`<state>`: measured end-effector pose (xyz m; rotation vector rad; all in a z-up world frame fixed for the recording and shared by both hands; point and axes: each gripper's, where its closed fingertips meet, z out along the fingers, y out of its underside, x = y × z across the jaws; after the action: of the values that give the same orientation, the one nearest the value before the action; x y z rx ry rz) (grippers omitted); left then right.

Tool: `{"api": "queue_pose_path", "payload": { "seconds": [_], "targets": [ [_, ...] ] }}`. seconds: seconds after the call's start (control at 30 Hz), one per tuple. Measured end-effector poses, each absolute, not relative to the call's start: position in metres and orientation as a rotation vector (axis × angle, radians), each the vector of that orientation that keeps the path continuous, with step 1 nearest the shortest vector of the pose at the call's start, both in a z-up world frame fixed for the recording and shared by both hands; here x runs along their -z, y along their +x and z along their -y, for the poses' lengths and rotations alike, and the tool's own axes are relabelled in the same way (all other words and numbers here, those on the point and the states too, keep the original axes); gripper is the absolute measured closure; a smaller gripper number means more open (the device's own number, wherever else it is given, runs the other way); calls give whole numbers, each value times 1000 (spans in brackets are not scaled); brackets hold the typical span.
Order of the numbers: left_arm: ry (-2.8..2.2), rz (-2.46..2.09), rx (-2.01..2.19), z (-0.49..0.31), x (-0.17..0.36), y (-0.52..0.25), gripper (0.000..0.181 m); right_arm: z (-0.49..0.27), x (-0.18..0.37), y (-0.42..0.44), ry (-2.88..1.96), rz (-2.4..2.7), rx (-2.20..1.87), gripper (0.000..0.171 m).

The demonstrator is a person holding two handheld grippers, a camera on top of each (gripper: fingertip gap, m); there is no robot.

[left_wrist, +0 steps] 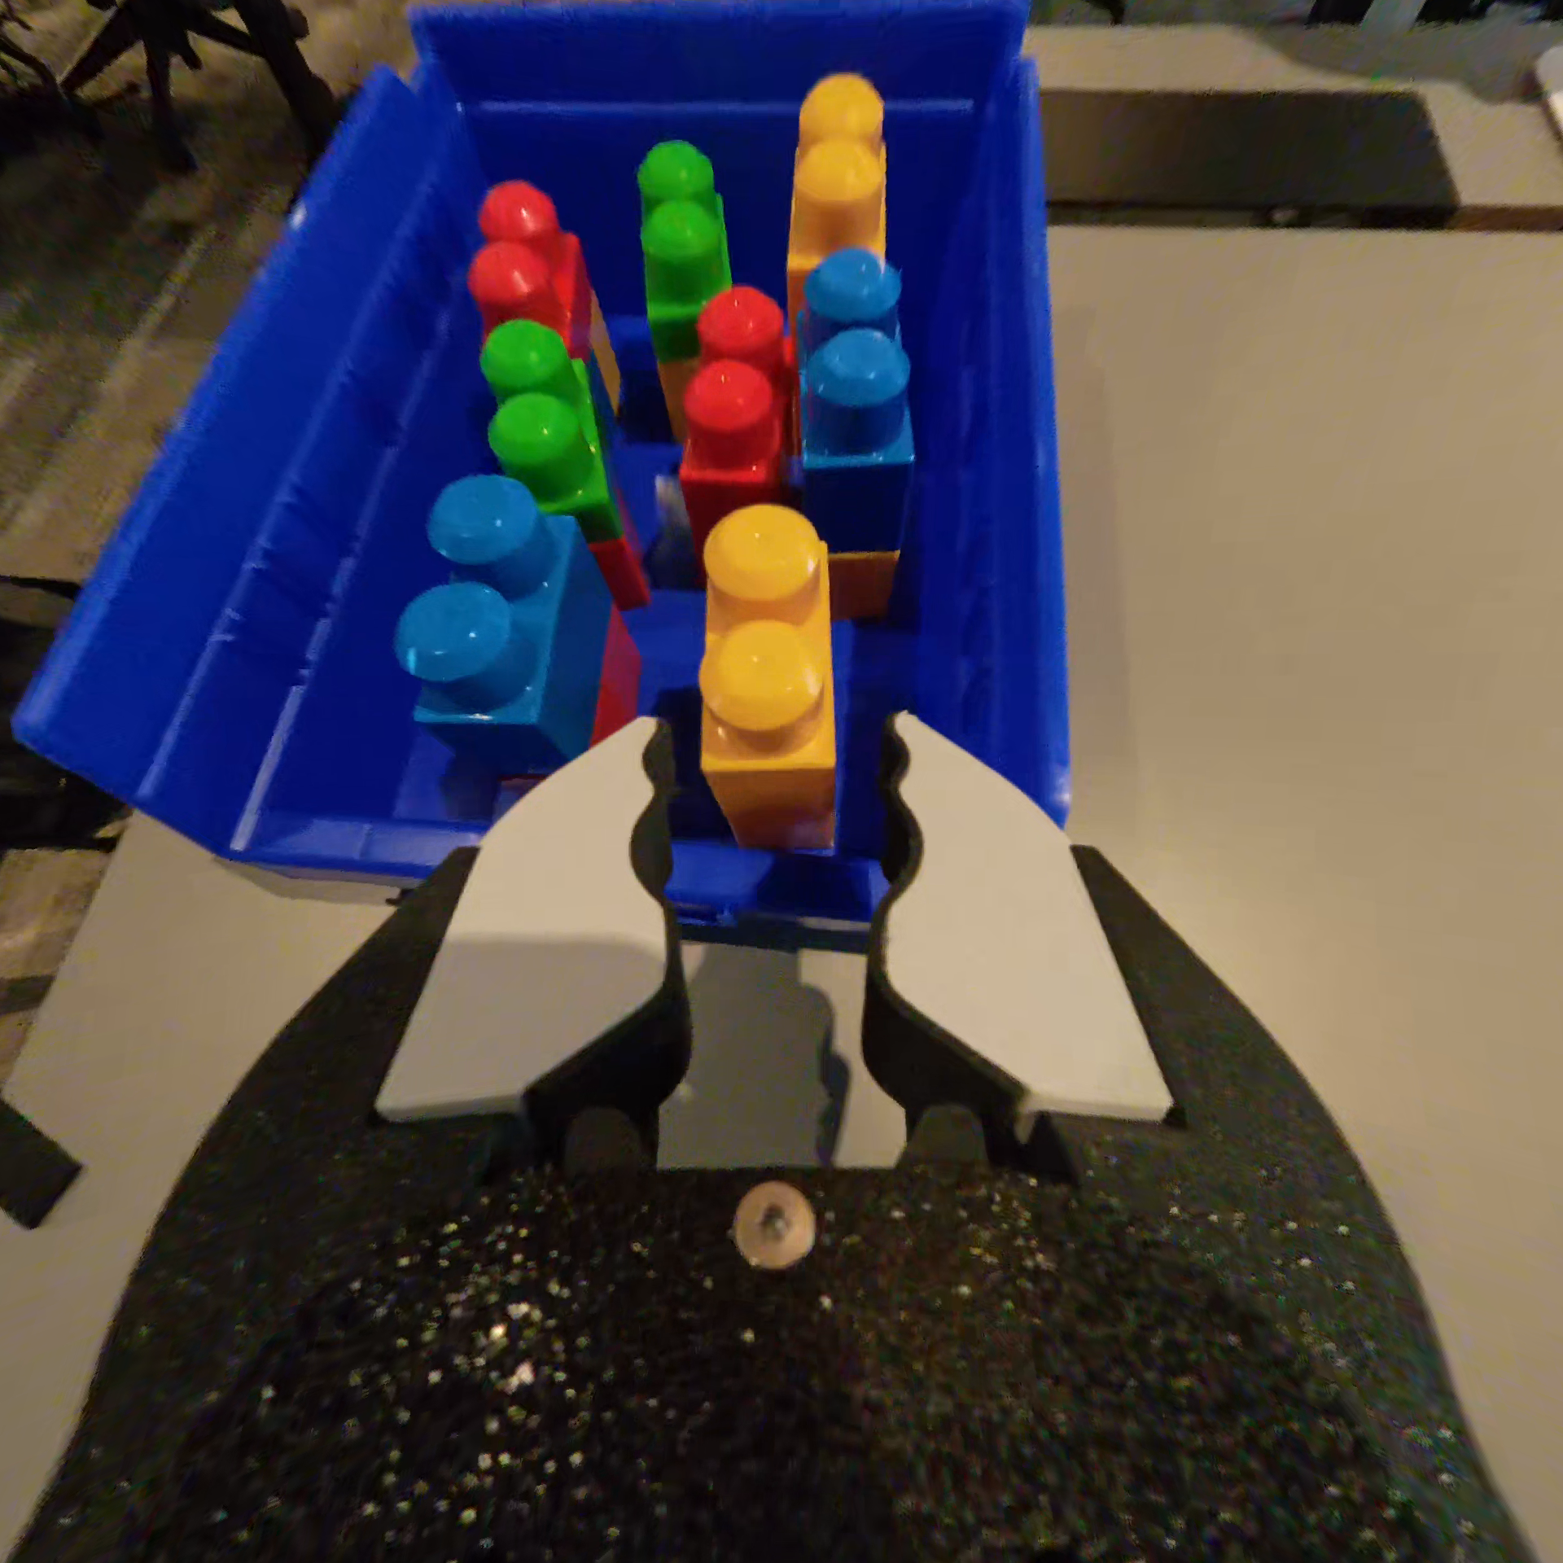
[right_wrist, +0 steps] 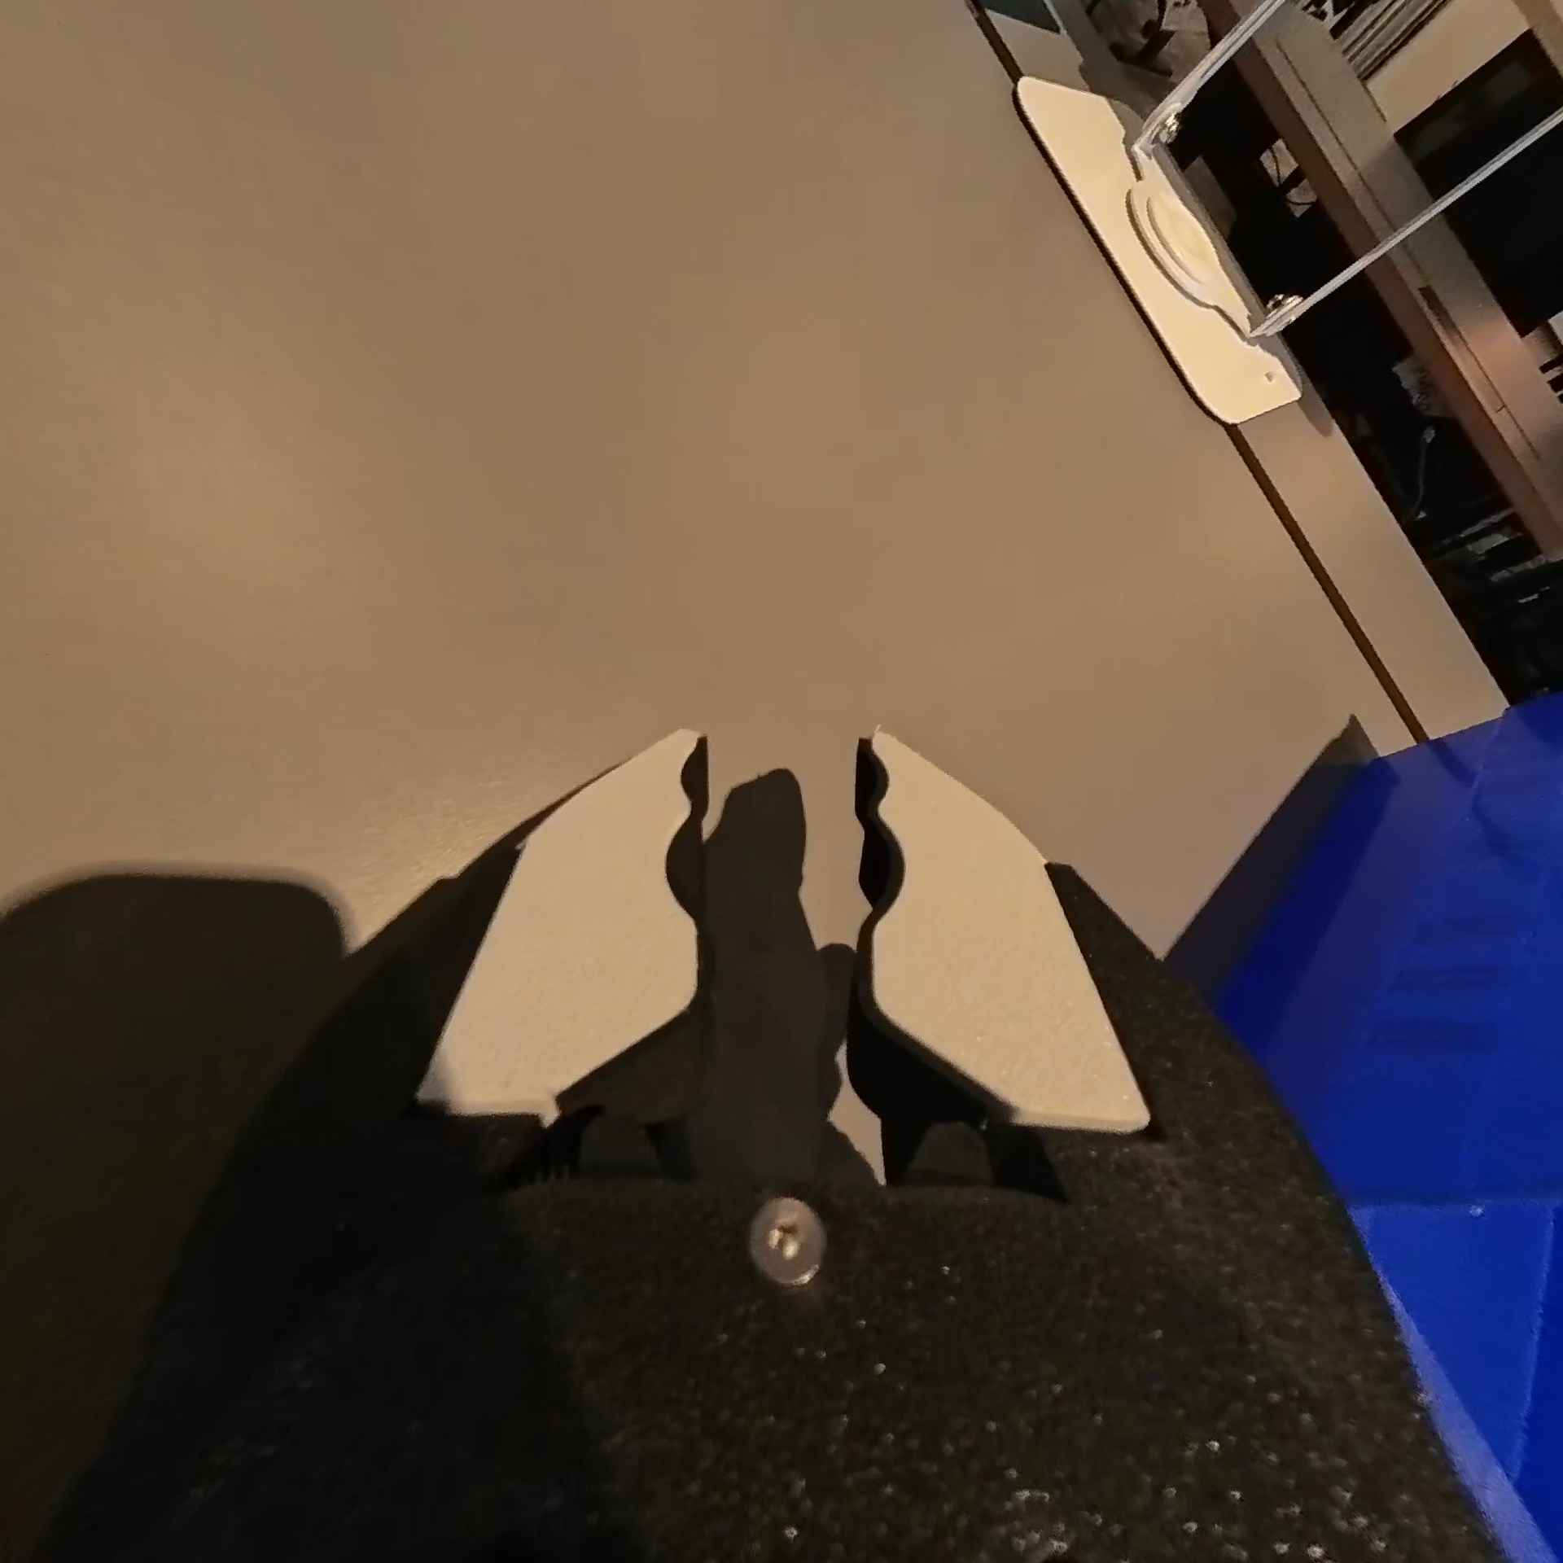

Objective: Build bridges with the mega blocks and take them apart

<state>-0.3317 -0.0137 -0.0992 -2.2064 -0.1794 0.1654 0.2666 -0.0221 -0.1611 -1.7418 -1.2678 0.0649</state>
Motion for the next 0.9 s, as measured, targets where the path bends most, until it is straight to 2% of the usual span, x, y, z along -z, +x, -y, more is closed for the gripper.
{"api": "queue_pose_path", "payload": {
  "seconds": [0.13, 0.27, 0.43, 0.67, 0.9],
  "targets": [
    [-2255, 170, -170, 8, 117, -332, 135, 21, 162, 267, -1754, 1265, -71, 138],
    [-2315, 137, -208, 0, 133, -335, 143, 18, 162, 268, -1780, 1245, -70, 138],
    [-2300, 119, -236, 1, 131, -339, 144, 15, 162, 271, -1787, 1218, -29, 142],
    [-2038, 164, -311, 14, 68, -335, 144, 15, 162, 271, -1781, 1215, -17, 144],
    [-1893, -76, -261, 6, -4, -245, 145, 14, 162, 273, -1788, 1205, -8, 144]
  ]
}}
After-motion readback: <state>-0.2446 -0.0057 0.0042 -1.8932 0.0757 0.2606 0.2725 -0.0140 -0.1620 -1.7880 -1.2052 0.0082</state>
